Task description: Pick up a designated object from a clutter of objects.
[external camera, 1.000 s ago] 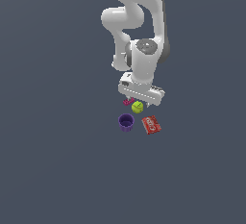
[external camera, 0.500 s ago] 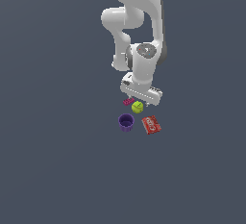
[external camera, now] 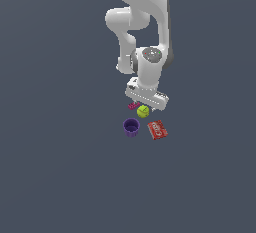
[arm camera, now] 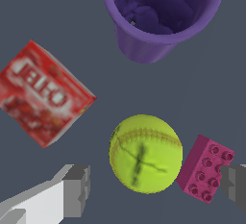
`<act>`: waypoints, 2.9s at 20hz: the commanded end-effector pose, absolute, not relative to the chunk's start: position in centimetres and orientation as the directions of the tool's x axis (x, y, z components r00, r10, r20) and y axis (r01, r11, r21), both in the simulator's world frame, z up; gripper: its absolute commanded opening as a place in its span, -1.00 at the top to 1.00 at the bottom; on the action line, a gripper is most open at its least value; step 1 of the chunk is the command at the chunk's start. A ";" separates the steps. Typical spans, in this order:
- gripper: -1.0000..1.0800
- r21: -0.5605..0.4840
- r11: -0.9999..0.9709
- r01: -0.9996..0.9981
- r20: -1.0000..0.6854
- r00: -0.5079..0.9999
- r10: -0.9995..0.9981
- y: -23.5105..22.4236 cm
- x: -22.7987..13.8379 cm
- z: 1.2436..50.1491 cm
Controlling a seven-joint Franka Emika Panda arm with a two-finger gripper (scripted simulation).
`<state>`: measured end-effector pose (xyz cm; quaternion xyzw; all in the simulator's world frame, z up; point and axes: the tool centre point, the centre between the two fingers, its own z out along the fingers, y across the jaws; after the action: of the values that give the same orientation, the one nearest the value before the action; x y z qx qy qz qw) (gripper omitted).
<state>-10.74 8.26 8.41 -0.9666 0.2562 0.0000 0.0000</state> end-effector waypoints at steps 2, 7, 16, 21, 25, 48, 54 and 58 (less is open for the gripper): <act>-0.92 0.000 -0.868 -0.496 0.000 0.868 -0.496 8.2 -10.8 7.2; -0.92 0.000 -0.868 -0.497 0.000 0.868 -0.497 8.2 -10.9 5.2; 1.00 0.000 -0.867 -0.498 0.000 0.867 -0.498 8.2 -10.9 4.4; 1.00 0.000 -0.867 -0.498 0.000 0.867 -0.498 8.2 -10.9 4.4; 1.00 -0.001 -0.868 -0.496 0.001 0.868 -0.496 8.3 -10.8 4.5; 1.00 -0.002 -0.868 -0.496 0.001 0.868 -0.496 11.5 -6.3 16.0; 1.00 -0.002 -0.868 -0.496 0.000 0.868 -0.496 12.9 -4.2 21.2; 1.00 -0.002 -0.868 -0.496 0.000 0.868 -0.496 13.9 -2.7 24.7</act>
<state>-3.27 13.49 23.29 -0.9665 0.2566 0.0001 0.0007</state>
